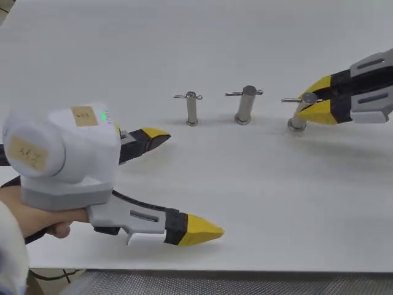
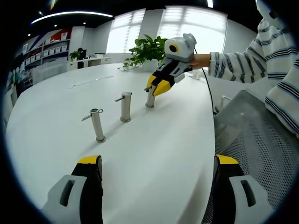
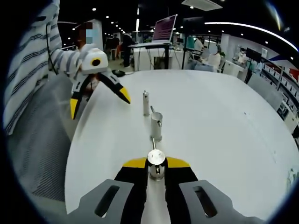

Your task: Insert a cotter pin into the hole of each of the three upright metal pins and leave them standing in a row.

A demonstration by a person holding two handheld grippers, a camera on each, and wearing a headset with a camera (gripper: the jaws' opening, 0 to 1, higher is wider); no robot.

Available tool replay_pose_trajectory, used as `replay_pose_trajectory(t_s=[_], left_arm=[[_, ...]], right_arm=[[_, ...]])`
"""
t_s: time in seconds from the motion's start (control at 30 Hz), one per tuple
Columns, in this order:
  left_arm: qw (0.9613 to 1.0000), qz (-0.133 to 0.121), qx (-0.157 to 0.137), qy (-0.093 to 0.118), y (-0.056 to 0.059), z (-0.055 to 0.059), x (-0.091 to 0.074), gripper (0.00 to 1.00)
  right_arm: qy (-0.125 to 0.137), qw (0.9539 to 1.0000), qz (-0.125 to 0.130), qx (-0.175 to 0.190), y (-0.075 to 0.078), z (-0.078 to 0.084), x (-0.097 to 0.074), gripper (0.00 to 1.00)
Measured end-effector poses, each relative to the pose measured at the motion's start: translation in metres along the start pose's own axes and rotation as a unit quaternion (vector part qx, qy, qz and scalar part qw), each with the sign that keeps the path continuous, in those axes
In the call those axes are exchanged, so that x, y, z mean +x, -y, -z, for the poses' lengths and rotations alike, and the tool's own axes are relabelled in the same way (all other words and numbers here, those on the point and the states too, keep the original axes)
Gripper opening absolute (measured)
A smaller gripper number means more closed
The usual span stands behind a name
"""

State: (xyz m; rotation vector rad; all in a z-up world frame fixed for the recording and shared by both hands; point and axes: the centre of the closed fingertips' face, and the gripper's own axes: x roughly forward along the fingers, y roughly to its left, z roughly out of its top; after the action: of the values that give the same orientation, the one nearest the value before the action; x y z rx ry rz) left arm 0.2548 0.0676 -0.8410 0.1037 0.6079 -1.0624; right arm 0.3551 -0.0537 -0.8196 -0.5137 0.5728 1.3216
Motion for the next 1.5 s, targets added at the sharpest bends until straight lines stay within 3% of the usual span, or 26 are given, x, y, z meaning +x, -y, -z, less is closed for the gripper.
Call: replay_pose_trajectory(t_s=[0.07, 0.47, 0.73, 0.87, 1.2, 1.5], left_arm=[[1.0000, -0.002, -0.002, -0.001, 0.000, 0.001, 0.001, 0.99], [0.9996, -0.021, -0.017, 0.003, -0.006, -0.001, -0.002, 0.99], [0.9992, -0.031, -0.024, 0.007, -0.011, -0.003, -0.006, 0.99], [0.9991, -0.035, -0.025, 0.004, -0.012, -0.002, -0.007, 0.99], [0.9983, -0.044, -0.034, 0.018, -0.018, -0.009, -0.012, 0.99], [0.9982, -0.043, -0.034, 0.023, -0.015, -0.014, -0.013, 0.99]], right_arm=[[0.003, 1.0000, 0.000, -0.003, 0.006, 0.002, -0.002, 0.12], [0.003, 1.0000, -0.001, 0.003, 0.010, 0.011, 0.003, 0.13], [0.017, 0.9998, 0.000, 0.010, 0.016, 0.012, 0.003, 0.13], [0.024, 0.9995, 0.000, 0.020, 0.018, 0.013, 0.004, 0.13], [0.044, 0.9974, 0.003, 0.058, 0.020, 0.013, 0.004, 0.15], [0.053, 0.9963, 0.030, 0.060, 0.019, 0.010, -0.004, 0.40]])
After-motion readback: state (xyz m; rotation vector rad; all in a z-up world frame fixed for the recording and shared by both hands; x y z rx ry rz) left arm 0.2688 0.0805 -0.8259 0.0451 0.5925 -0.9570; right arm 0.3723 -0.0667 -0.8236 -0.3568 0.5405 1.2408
